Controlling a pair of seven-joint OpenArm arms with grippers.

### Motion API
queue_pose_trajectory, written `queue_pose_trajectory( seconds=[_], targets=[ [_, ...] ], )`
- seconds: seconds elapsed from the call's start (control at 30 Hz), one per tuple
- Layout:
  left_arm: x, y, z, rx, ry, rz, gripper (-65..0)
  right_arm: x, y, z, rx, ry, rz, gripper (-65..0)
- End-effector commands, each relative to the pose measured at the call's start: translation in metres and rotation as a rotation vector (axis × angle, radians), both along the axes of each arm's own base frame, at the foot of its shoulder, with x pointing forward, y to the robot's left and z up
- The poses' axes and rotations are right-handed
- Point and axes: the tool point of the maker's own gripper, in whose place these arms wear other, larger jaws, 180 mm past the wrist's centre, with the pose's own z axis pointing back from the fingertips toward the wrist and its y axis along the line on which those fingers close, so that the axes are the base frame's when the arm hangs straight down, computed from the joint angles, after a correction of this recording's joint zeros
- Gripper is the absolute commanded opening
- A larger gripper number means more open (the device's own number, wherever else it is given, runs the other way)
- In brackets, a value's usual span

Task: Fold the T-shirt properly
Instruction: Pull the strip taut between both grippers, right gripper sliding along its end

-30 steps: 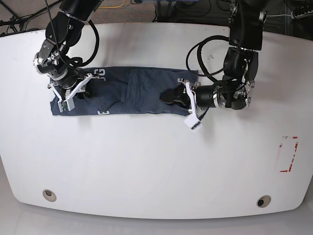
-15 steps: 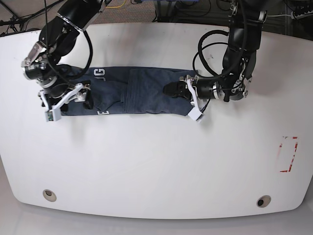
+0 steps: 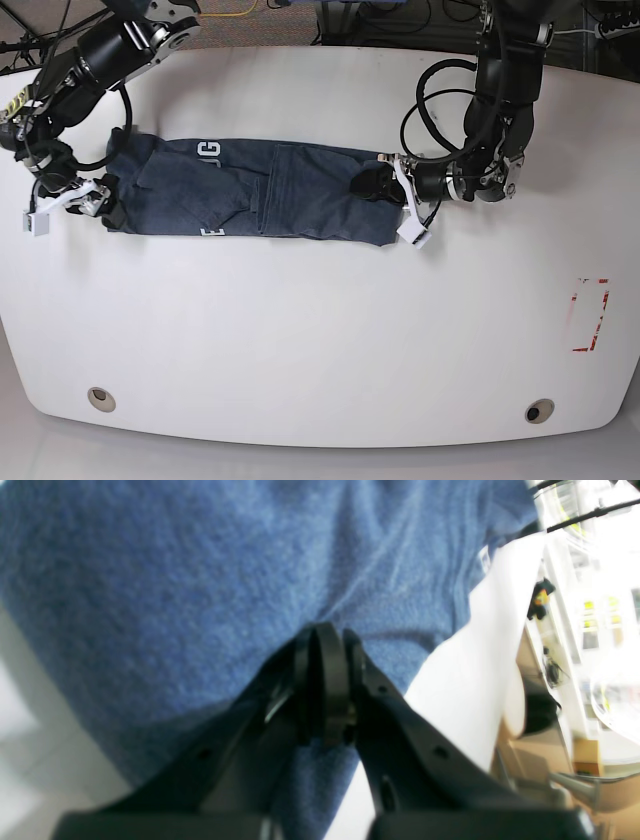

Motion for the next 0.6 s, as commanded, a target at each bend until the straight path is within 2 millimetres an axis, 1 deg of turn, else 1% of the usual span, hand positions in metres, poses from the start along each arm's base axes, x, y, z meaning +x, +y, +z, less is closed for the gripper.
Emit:
queue_pose_trajectory(
  seconds=[0.0,0.1,0.17,0.23,0.27,0.33,0.57],
  targets=[
    [-0.008,0.018,-0.020,0.151,0.031,-0.039,-64.0,0.004,-0.017,0.003,0.010,-0.012,-0.010,-7.0],
    [-0.007,0.019,-0.017,0.157,0.015,-0.042,-64.0,0.000,-0.025,-0.005,0.027,0.019,-0.019,-6.7],
    [-0.006,0.028,-0.019,0.174,0.020,-0.038,-64.0,-0.003,-0.033,-0.011,0.036,0.030,-0.032,-6.7],
    [-0.007,0.031,-0.021,0.176,0.029,-0.034,-64.0,-0.003,-0.035,-0.016,0.057,0.033,-0.038,-6.7],
    [-0.007,0.031,-0.022,0.176,0.031,-0.034,-64.0,-0.007,-0.035,-0.022,0.070,0.047,-0.040,-6.7],
    [-0.007,0.032,-0.021,0.179,0.026,-0.034,-64.0,-0.011,-0.036,-0.028,0.080,0.062,-0.043,-6.7],
    [-0.008,0.032,-0.021,0.182,0.026,-0.035,-64.0,-0.017,-0.036,-0.042,0.112,0.069,-0.068,-6.5]
  ],
)
